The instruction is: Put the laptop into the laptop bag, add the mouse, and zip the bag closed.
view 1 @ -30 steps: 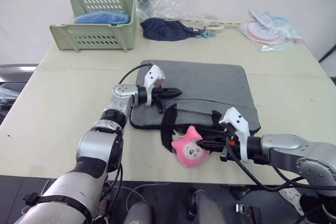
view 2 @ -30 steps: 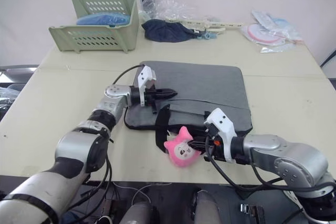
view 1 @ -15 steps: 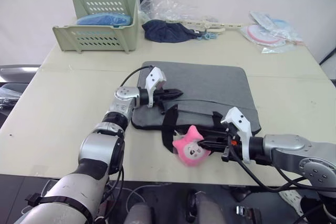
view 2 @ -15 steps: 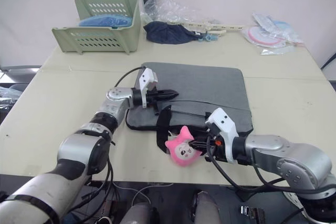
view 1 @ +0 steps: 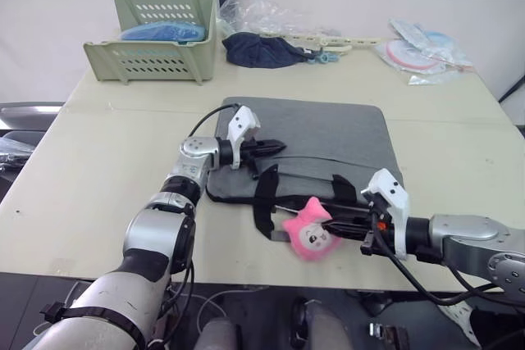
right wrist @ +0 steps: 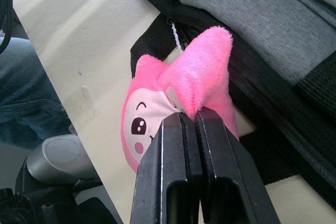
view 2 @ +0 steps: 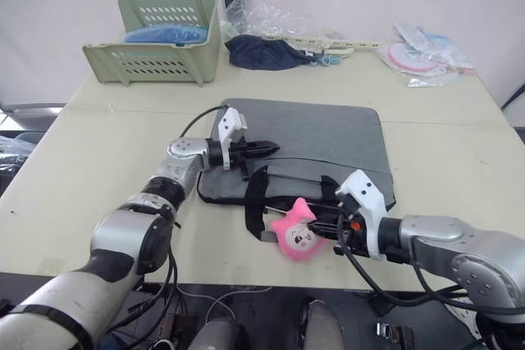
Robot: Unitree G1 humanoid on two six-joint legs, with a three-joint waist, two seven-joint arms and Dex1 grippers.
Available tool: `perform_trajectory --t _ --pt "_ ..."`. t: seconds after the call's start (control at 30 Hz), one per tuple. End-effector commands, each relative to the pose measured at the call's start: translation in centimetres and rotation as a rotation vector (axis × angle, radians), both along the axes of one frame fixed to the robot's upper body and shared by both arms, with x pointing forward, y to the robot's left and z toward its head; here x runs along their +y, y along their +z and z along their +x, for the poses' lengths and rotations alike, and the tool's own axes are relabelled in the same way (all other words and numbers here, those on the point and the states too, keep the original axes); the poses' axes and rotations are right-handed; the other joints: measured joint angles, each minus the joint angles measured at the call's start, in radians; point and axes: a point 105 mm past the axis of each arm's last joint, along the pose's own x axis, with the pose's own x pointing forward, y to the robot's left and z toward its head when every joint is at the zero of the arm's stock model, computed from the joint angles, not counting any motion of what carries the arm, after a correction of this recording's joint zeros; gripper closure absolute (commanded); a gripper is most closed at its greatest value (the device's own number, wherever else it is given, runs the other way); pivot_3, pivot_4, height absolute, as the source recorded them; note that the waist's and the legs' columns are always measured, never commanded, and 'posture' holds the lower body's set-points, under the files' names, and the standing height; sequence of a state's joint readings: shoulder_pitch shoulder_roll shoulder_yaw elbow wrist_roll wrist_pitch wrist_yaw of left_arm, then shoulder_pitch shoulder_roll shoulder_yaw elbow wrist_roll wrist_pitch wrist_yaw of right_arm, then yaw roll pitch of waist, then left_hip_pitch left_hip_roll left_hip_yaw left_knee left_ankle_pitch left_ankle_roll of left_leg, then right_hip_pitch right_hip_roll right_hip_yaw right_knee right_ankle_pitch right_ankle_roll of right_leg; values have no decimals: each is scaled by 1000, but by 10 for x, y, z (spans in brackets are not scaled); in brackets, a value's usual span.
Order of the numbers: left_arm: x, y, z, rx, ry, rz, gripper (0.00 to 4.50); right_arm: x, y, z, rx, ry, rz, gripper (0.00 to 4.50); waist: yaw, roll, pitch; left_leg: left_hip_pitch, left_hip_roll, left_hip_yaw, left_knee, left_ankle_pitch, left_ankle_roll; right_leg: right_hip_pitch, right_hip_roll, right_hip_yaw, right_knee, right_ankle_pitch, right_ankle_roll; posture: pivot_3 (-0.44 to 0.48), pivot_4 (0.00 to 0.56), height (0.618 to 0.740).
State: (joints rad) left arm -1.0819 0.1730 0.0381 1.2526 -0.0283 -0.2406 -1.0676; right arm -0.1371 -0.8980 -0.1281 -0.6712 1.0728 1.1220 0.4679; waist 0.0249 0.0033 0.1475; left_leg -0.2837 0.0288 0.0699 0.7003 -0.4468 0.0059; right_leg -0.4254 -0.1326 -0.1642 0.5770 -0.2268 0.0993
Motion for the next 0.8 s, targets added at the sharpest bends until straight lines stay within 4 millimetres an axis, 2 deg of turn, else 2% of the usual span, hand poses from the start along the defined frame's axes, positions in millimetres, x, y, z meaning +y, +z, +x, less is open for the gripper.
perform_trajectory --t 0.03,0.5,0.8 --pt "3 -57 -19 176 -13 96 4500 -3 8 -4 -33 5 -10 4489 0 0 0 0 0 0 0 0 0 0 0 0 0 0 0 0 150 740" --pt "5 -65 -23 186 -18 113 4500 -30 9 -13 -3 -71 -61 4489 1 1 -3 0 0 -1 0 -1 1 2 0 -1 -2 0 0 0 150 740" --pt "6 -64 -22 186 -12 110 4500 -56 12 -13 3 -149 -112 4489 2 3 -7 1 0 -1 0 -2 2 3 0 -1 -4 0 0 0 150 740"
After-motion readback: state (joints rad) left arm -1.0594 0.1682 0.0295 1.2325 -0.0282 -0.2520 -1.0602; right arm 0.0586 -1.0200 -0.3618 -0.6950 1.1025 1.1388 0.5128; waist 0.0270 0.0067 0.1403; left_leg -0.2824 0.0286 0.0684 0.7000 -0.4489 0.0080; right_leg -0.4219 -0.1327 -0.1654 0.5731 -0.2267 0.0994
